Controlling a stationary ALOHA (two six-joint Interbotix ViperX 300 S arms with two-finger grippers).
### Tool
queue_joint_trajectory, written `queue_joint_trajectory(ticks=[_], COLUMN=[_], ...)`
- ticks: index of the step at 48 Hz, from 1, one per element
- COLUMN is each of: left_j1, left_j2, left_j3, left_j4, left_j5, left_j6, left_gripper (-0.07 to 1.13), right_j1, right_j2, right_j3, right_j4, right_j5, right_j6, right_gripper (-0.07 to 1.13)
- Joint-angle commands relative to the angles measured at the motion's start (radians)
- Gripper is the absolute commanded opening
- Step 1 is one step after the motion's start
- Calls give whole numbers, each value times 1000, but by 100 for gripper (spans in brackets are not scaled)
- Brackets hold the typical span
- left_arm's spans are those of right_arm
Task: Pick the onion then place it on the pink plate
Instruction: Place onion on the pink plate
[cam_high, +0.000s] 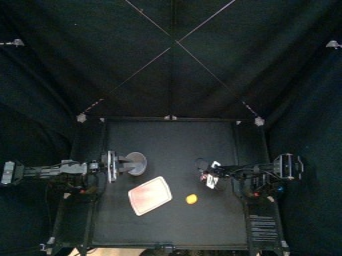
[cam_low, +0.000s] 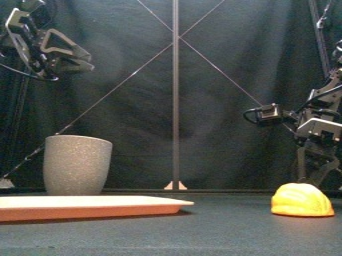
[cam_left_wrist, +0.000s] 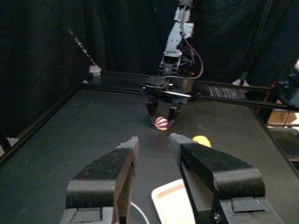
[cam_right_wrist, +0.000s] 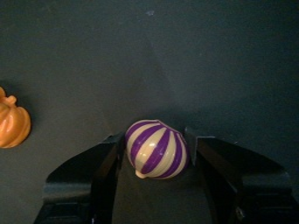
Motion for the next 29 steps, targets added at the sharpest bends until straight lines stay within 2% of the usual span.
queue_joint_trajectory(ticks=[1,29], left_j1=[3,14], left_j2=[0,0], left_j3=[-14,-5], left_j4=[-2,-2], left_j5=[-5,-3], left_j6=[0,-2], left_gripper=[76,76], right_j1=[2,8], right_j2=[-5,-83], right_j3=[-8,-77], right_j4=[3,-34], right_j5=[0,92], right_j6=[3,2], right_gripper=[75,74])
